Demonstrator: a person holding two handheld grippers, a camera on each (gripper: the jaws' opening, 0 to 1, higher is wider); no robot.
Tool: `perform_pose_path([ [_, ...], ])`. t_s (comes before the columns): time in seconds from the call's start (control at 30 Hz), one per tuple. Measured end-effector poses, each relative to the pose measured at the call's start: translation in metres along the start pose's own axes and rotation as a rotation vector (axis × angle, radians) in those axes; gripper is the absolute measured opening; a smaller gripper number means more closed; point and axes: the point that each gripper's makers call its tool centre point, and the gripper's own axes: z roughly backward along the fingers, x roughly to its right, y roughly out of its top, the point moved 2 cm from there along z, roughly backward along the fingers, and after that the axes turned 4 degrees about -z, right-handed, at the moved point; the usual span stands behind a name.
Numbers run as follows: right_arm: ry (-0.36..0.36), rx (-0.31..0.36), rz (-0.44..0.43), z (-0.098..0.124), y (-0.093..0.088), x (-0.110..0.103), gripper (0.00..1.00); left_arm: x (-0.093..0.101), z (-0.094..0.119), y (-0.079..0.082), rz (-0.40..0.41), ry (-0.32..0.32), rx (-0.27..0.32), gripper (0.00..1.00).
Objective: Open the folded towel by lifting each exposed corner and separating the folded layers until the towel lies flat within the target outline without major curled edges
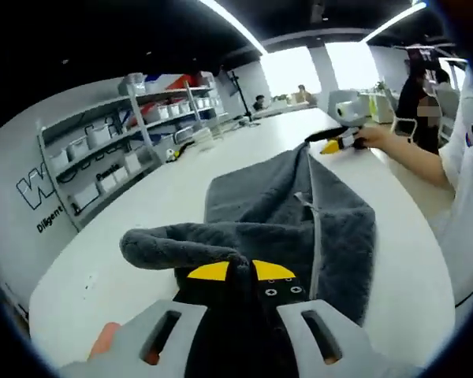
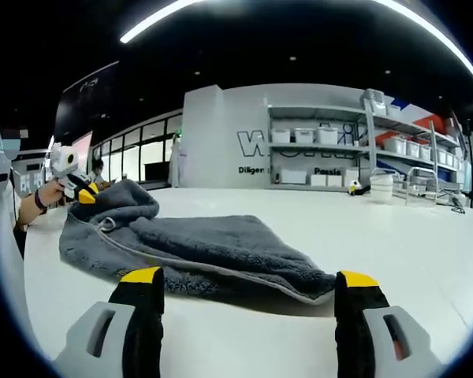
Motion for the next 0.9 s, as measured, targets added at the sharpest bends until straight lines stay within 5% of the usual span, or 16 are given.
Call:
perform_pose_path([
  [0.4,-0.005,-0.003,0.002,0.000,-0.001,0.000,0.91,0.058,-0.009,-0.013,-0.203,-0.101,-0.095,0.11],
  [0.9,-0.006,-0.006,0.006,0.000,-0.002,0.001,0.91,0.071,-0.009,-0.013,-0.207,-0.125,-0.089,0.11],
])
